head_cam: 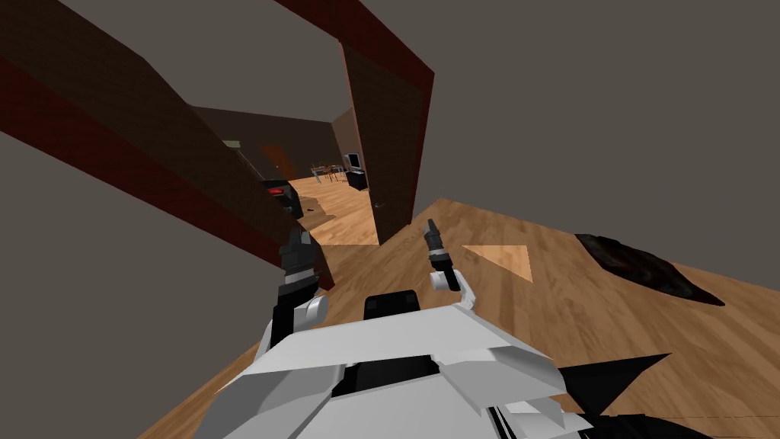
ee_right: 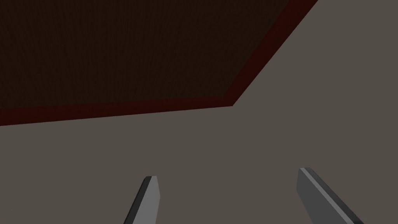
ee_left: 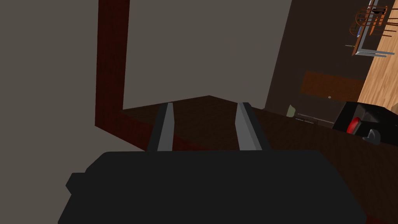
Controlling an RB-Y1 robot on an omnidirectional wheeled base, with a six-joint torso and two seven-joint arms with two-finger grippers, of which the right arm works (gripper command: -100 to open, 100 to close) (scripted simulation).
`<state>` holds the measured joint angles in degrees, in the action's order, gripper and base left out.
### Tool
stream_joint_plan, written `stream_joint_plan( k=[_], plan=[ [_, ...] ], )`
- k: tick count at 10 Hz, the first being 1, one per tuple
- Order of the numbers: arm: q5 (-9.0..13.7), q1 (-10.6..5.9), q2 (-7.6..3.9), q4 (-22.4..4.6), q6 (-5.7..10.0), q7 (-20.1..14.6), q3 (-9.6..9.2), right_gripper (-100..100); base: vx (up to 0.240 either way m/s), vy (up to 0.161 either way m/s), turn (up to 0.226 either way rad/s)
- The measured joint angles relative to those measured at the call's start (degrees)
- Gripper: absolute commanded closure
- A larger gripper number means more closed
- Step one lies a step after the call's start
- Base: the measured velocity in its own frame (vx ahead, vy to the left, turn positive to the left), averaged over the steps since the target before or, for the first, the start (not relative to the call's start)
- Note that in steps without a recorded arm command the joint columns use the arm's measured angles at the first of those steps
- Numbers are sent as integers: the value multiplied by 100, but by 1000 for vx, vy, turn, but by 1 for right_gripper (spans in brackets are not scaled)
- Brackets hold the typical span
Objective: Push the door open
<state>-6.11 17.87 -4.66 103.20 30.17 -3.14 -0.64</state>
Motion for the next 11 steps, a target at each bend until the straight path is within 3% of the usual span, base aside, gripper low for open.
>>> stream_joint_plan(
  k=[5, 11],
  plan=[
    [-77, -194, -52, -592, 154, -100, -35, -100, 92, -21, 81],
    [-162, -562, -101, -1445, 352, -220, -43, -100, 98, -30, 89]
  ],
)
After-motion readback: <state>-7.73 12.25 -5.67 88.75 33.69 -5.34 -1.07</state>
